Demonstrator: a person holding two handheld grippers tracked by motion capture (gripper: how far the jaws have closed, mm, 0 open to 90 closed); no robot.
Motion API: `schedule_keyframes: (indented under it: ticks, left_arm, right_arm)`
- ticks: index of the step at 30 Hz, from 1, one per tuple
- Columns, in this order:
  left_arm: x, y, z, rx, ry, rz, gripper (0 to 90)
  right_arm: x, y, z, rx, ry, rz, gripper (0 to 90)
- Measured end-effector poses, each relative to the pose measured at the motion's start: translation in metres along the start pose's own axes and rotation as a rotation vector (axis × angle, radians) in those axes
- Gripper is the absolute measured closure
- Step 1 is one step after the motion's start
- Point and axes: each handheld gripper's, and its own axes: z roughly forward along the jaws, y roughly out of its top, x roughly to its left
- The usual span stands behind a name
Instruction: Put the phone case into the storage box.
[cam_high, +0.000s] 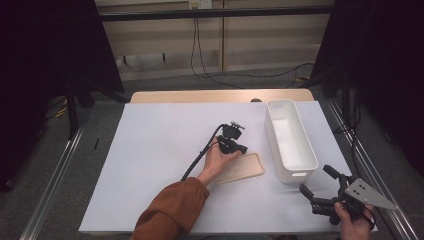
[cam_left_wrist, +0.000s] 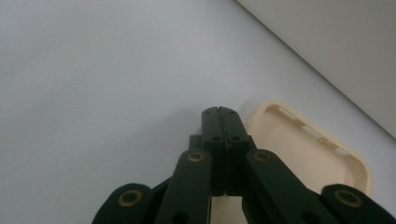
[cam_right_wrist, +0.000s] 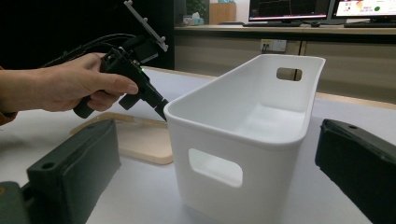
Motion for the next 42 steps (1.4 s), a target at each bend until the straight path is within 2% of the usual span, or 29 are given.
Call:
schedule_keyframes:
  ticks: [3, 7, 10, 21, 26, 29, 33, 34, 42]
  left_arm:
    - [-0.004, 0.0, 0.001, -0.009, -0.009, -0.008, 90.0]
    - [-0.011, 0.001, 0.0, -0.009, -0.021, 0.006, 90.0]
    - [-0.013, 0.0, 0.0, -0.012, -0.025, 0.019, 90.0]
    - [-0.022, -0.003, 0.0, -0.002, -0.034, 0.02, 90.0]
    - [-0.026, -0.003, 0.004, -0.018, -0.048, 0.021, 90.0]
    - [-0.032, -0.002, 0.004, -0.001, -0.051, 0.041, 90.0]
    - [-0.035, -0.004, 0.004, 0.003, -0.056, 0.043, 90.0]
    - [-0.035, -0.004, 0.003, 0.008, -0.061, 0.055, 90.0]
    - [-0.041, -0.007, 0.007, 0.01, -0.067, 0.051, 90.0]
  right_arm:
    - [0.0, 0.0, 0.0, 0.001, 0.0, 0.001, 0.0]
    - [0.0, 0.0, 0.0, 0.0, -0.001, 0.002, 0.0]
    - [0.0, 0.0, 0.0, 0.001, 0.0, 0.0, 0.0]
    - [0.0, 0.0, 0.0, 0.001, -0.002, 0.0, 0.0]
    - [0.0, 0.0, 0.0, 0.001, -0.002, -0.003, 0.0]
    - [0.0, 0.0, 0.0, 0.003, -0.003, -0.001, 0.0]
    - [0.0, 0.0, 0.0, 0.004, 0.0, -0.002, 0.0]
    - [0.0, 0.0, -0.001, 0.003, 0.0, -0.001, 0.0]
    - [0.0, 0.0, 0.0, 0.004, -0.001, -0.003, 0.0]
